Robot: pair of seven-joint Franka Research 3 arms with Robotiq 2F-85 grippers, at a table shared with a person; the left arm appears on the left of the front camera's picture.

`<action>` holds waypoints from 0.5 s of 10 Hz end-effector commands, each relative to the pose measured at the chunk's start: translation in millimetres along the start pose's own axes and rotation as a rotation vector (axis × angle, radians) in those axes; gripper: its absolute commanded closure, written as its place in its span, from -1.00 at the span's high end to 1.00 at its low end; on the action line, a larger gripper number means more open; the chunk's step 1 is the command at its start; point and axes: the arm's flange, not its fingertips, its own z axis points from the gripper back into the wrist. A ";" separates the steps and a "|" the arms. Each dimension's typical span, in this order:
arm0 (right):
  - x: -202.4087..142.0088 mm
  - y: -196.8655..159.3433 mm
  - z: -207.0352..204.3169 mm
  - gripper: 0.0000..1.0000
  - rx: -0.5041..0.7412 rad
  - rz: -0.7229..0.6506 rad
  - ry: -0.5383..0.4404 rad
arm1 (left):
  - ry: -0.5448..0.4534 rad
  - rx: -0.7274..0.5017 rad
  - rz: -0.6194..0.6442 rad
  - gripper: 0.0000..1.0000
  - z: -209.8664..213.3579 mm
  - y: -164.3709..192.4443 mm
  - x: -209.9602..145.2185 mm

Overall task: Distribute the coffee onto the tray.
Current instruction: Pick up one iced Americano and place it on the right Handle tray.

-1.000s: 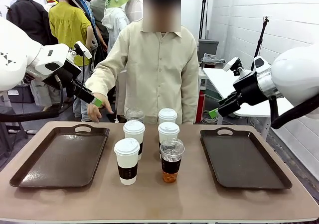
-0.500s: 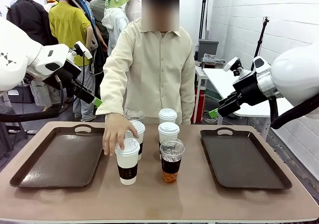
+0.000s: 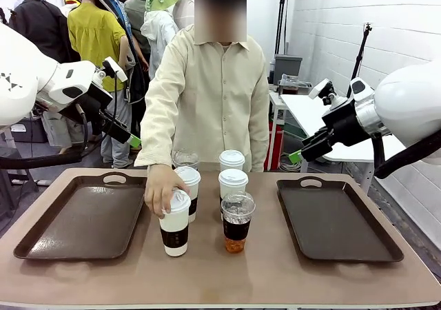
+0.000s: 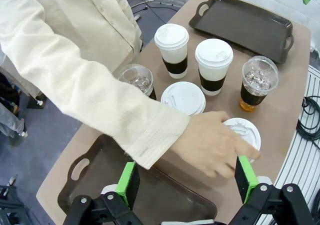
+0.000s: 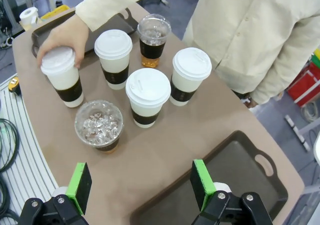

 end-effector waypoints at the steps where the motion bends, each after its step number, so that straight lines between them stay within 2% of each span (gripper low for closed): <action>1: -0.8 0.7 0.0 1.00 0.013 -0.002 -0.005 | -0.001 -0.002 0.003 1.00 -0.4 0.7 -1.0; 3: 0.0 0.0 0.0 1.00 0.000 0.000 0.000 | -0.001 -0.002 0.003 1.00 -0.4 0.7 -1.0; 5: 1.1 -12.0 -14.6 1.00 0.108 0.035 0.123 | -0.001 -0.002 0.003 1.00 -0.4 0.7 -1.0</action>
